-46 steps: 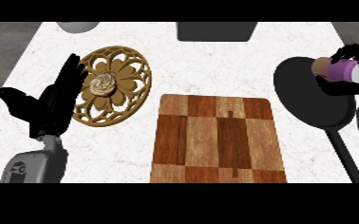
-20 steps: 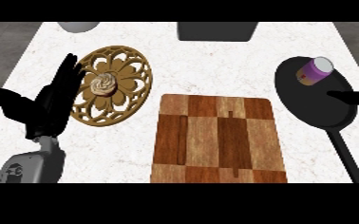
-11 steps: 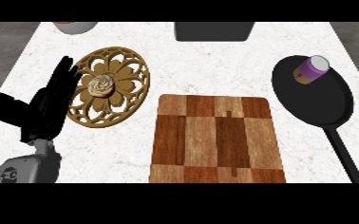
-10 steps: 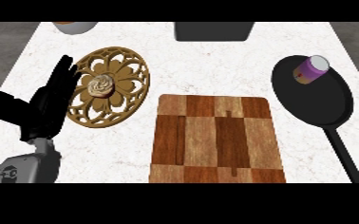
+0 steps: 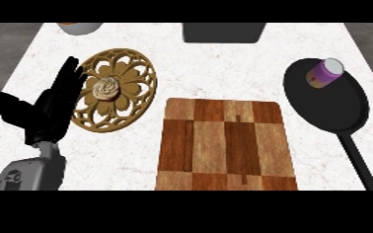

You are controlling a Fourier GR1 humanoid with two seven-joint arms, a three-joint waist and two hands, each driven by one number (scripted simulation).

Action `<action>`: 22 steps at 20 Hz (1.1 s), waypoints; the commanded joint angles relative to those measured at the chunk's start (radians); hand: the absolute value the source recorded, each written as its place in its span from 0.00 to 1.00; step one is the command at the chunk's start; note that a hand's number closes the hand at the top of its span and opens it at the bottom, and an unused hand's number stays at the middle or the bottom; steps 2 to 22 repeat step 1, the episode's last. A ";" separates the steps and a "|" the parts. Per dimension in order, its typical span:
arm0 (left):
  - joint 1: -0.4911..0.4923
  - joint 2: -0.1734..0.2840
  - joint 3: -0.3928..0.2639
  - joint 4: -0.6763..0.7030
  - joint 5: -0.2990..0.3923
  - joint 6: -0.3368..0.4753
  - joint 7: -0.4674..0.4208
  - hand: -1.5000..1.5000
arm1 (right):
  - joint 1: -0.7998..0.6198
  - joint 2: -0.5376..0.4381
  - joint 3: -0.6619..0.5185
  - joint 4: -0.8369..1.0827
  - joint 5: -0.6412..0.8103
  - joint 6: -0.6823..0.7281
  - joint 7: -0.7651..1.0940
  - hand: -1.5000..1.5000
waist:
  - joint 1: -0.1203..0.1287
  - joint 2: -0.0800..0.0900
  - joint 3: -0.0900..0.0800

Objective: Pick the can from the cutting board and place it in the pan

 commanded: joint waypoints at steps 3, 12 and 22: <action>0.009 -0.026 -0.020 0.005 -0.018 0.019 -0.002 0.50 | 0.037 0.001 0.021 -0.006 -0.021 0.117 -0.100 0.00 | -0.002 -0.002 -0.001; 0.009 -0.026 -0.020 0.005 -0.018 0.019 -0.002 0.50 | 0.037 0.001 0.021 -0.006 -0.021 0.117 -0.100 0.00 | -0.002 -0.002 -0.001; 0.009 -0.026 -0.020 0.005 -0.018 0.019 -0.002 0.50 | 0.037 0.001 0.021 -0.006 -0.021 0.117 -0.100 0.00 | -0.002 -0.002 -0.001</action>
